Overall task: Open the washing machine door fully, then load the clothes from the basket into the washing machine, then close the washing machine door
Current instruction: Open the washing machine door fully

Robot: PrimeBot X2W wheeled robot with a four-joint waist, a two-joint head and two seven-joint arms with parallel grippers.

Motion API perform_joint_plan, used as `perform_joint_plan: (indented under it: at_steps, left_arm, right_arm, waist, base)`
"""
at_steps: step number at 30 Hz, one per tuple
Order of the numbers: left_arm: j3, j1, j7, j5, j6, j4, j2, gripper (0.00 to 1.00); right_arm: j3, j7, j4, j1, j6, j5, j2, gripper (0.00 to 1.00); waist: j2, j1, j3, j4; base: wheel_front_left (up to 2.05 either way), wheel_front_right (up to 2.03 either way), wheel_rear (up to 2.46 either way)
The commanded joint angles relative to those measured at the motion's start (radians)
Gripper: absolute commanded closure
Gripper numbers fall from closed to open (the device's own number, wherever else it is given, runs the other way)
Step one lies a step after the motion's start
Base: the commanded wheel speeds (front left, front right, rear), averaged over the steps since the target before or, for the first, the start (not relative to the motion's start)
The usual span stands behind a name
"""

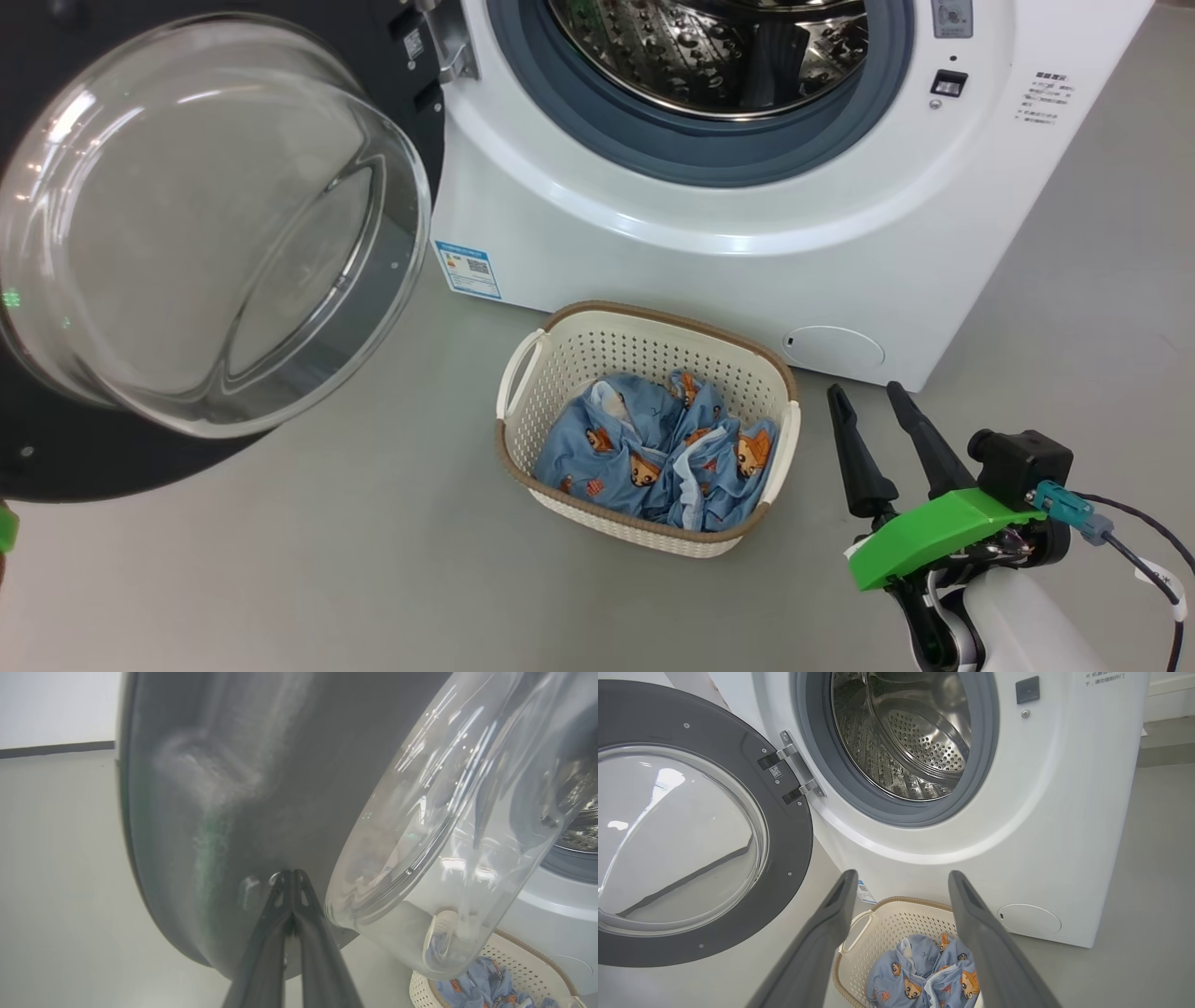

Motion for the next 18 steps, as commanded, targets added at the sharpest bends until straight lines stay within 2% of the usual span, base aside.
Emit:
perform_joint_plan:
  at_steps: [1,18]
  left_arm:
    - [0.023,-0.054,-0.018,-0.01,0.002,-0.004,0.083,1.0]
    - [-0.096,-0.052,-0.068,-0.105,0.002,0.044,0.111,1.0]
  right_arm:
    - [0.02,-0.012,-0.021,-0.025,0.008,0.002,0.009,0.0]
    - [0.017,-0.012,-0.024,-0.005,0.008,0.014,0.009,0.0]
  waist:
    - [-0.0001,0.0,0.001,-0.006]
    - [-0.0001,0.0,-0.028,-0.027]
  base:
    - [0.0,0.0,0.0]
    - [0.0,0.0,0.0]
